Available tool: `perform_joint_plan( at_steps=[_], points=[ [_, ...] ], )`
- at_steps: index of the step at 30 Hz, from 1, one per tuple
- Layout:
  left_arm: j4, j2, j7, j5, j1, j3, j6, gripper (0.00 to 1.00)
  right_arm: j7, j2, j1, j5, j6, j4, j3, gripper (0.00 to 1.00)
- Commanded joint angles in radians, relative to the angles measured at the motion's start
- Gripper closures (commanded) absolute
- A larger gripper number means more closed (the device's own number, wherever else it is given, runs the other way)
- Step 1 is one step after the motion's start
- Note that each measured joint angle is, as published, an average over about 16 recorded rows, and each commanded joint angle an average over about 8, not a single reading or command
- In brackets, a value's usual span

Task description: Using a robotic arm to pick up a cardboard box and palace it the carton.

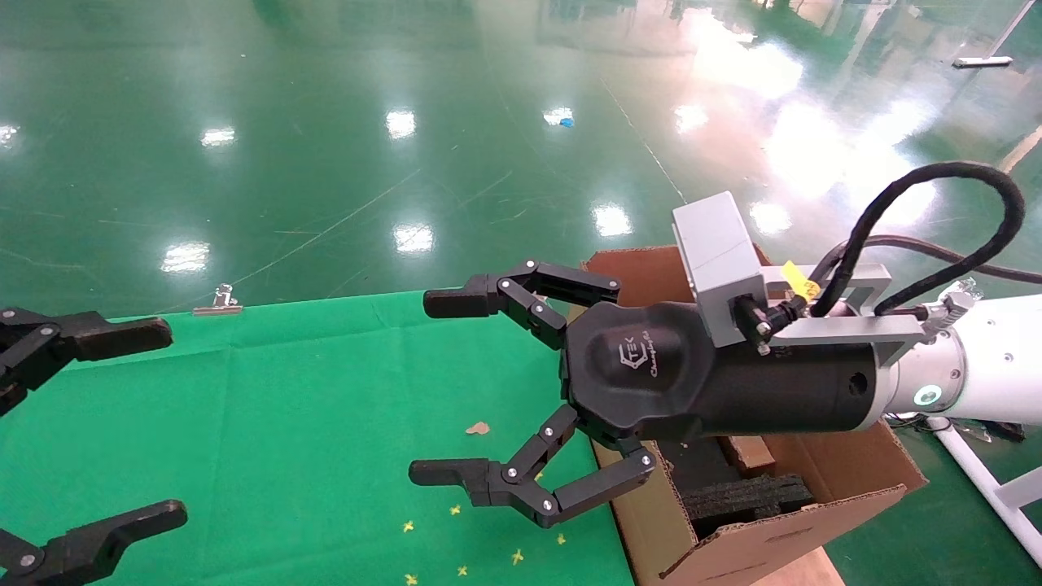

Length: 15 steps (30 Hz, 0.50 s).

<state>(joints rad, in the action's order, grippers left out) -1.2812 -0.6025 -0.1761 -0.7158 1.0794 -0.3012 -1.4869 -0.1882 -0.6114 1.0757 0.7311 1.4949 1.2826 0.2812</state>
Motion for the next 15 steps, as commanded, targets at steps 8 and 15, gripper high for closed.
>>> perform_joint_plan(
  at_steps=[8, 15],
  points=[
    [0.0, 0.0, 0.0, 0.0, 0.0, 0.0, 0.0, 0.0, 0.0, 0.0, 0.0, 0.0, 0.0, 0.0, 0.0, 0.0],
    [0.0, 0.0, 0.0, 0.0, 0.0, 0.0, 0.0, 0.0, 0.0, 0.0, 0.0, 0.0, 0.0, 0.0, 0.0, 0.0]
  ],
)
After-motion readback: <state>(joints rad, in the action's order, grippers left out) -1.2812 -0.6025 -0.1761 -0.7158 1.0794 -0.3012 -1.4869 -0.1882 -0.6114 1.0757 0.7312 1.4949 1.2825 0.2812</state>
